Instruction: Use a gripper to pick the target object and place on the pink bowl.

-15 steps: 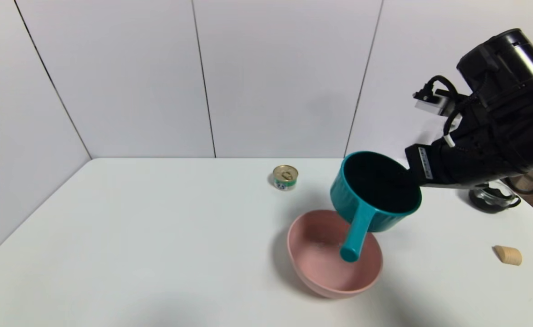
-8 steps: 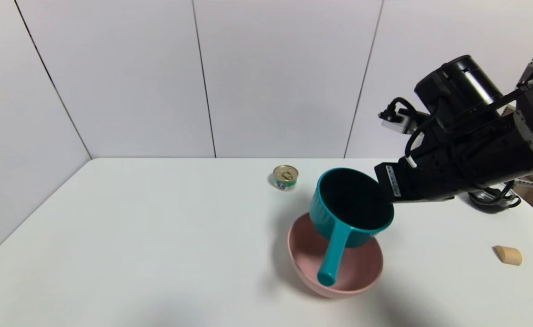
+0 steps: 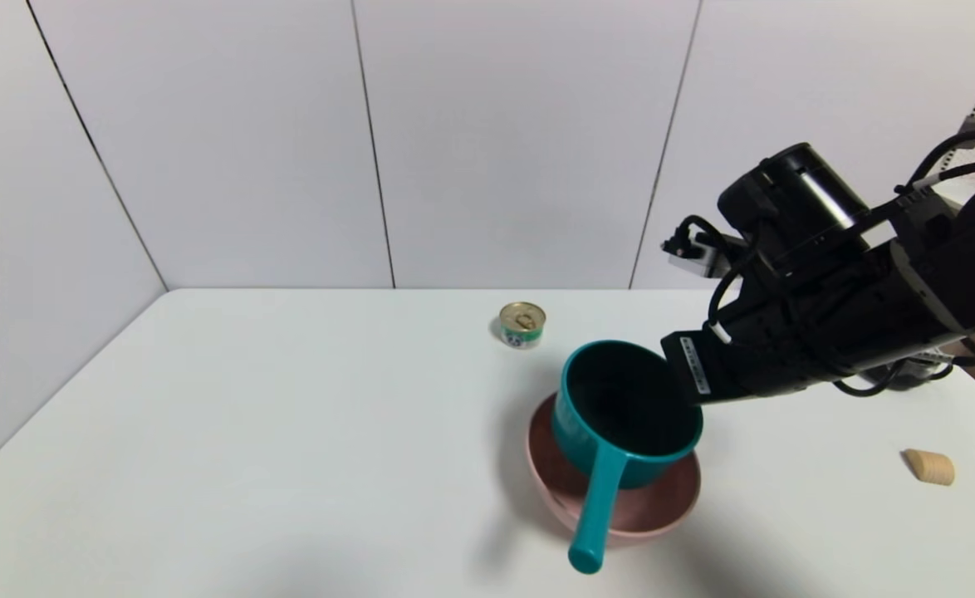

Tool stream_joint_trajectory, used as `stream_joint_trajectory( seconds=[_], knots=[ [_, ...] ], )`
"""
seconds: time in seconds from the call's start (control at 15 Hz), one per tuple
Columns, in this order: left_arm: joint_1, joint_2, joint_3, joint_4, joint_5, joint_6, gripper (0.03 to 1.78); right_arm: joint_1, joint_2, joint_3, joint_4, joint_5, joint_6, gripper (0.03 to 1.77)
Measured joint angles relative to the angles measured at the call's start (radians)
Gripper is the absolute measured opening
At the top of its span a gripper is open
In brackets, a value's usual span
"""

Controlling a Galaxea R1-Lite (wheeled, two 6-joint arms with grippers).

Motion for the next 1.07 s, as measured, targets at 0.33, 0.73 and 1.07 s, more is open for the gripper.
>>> stream_joint_trajectory(
  seconds=[0.33, 0.73, 1.07],
  knots=[
    [0.000, 0.000, 0.000, 0.000, 0.000, 0.000, 1.69, 0.002, 0.020, 0.010, -0.043, 0.000, -0.001, 0.61],
    [0.000, 0.000, 0.000, 0.000, 0.000, 0.000, 1.69, 0.000, 0.032, 0.006, -0.048, -0.001, -0.005, 1.20],
    [0.000, 0.000, 0.000, 0.000, 0.000, 0.000, 1.69, -0.042, -0.027, -0.024, -0.042, -0.012, -0.054, 1.44]
  ],
)
